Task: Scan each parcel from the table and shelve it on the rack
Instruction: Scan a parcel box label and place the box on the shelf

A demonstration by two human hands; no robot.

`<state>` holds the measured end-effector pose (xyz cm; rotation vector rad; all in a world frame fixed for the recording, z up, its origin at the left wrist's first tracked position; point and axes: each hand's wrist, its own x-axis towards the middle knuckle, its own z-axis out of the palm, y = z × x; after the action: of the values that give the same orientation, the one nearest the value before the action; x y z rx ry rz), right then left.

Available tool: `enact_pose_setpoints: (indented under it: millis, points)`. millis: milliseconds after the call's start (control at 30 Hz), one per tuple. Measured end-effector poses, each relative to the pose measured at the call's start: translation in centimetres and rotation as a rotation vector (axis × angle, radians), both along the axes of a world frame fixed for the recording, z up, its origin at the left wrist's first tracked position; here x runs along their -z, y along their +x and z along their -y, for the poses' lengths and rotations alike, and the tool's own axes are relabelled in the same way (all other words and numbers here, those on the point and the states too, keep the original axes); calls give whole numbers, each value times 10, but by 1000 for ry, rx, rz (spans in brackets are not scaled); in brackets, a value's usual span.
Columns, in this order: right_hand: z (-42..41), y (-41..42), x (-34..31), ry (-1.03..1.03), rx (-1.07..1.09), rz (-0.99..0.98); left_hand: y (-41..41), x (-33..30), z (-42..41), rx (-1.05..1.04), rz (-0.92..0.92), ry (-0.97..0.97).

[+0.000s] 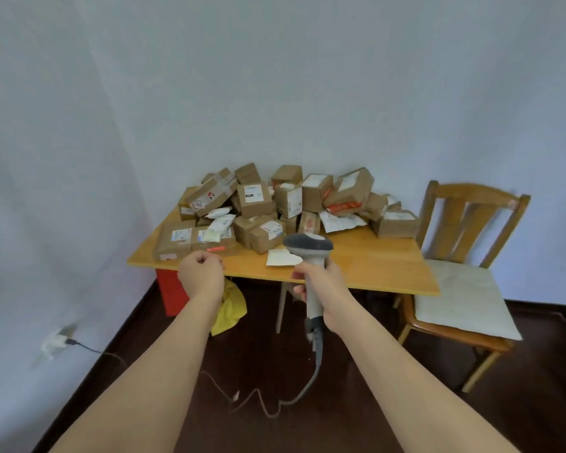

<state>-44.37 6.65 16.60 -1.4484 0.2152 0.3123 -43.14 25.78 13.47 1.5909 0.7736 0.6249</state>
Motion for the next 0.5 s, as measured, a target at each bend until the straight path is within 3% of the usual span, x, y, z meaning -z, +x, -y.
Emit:
enact_pose_setpoints:
  millis: [233,500]
  points:
    - [24,144,7,-64,169,-48,169,33,23,164,-128,-69]
    - [73,269,32,-95,276,-100,302,70,76,278,-255,-109]
